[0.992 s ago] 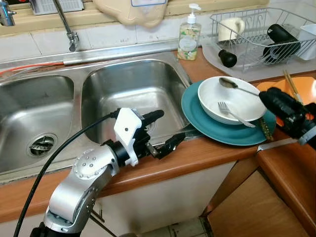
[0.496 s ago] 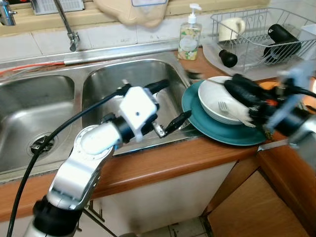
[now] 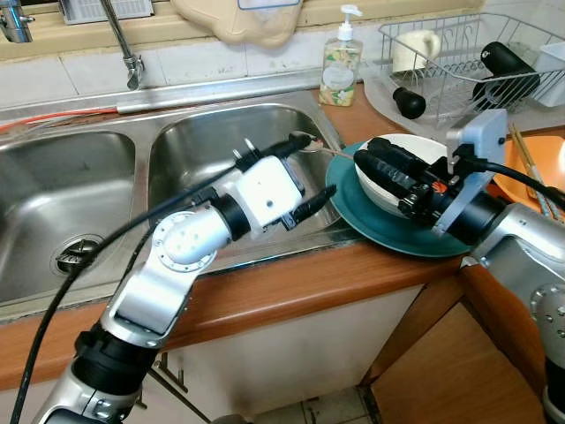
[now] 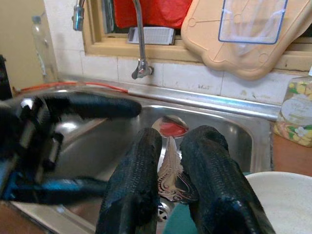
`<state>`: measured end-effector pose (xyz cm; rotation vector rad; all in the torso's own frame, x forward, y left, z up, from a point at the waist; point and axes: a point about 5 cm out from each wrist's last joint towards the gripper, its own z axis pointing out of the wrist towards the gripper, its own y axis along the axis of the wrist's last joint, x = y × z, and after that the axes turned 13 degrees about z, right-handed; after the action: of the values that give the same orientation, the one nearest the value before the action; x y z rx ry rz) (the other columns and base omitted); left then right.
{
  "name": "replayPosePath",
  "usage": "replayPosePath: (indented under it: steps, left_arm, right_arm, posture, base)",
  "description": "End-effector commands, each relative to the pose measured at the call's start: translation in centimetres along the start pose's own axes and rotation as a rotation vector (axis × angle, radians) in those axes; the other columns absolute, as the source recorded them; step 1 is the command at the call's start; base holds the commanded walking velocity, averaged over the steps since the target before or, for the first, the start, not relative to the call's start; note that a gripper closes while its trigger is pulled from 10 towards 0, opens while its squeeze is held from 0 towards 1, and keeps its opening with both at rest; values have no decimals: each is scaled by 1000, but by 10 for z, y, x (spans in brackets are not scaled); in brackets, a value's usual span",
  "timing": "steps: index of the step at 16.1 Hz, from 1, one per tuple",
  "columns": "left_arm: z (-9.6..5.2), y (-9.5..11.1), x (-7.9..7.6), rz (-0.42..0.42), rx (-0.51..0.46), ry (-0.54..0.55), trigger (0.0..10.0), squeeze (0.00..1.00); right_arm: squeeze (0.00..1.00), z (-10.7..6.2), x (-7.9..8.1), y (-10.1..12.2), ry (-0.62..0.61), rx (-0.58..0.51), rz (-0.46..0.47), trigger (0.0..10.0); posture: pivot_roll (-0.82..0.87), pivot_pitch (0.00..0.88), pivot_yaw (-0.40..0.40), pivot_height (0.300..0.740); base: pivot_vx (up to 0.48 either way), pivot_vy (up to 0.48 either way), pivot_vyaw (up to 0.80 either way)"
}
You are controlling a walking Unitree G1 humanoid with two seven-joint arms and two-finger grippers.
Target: Kitchen organization
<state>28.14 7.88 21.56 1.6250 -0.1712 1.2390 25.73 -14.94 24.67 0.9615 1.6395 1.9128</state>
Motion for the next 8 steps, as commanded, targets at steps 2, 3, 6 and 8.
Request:
replayPosePath:
  steps: [2,3,6,8]
  left_arm:
    - [4,1,4,42,-11,11,0,0]
    - [6,1,3,48,-13,7,0,0]
    - [7,-2,3,68,-12,20,0,0]
    - [6,-2,2,87,-17,15,0,0]
  right_arm:
    - [0,5,11,4,43,-11,-15,0]
    - [0,6,13,2,49,-8,-12,0]
    - [0,9,17,-3,63,3,4,0]
    - [0,10,19,-6,72,12,6,0]
  posture:
    - [-29,0,56,740]
    - [-29,0,58,740]
    - [-30,0,59,740]
    - [-30,0,59,740]
  base:
    - [0,0,0]
    - [0,0,0]
    - [0,0,0]
    - [0,0,0]
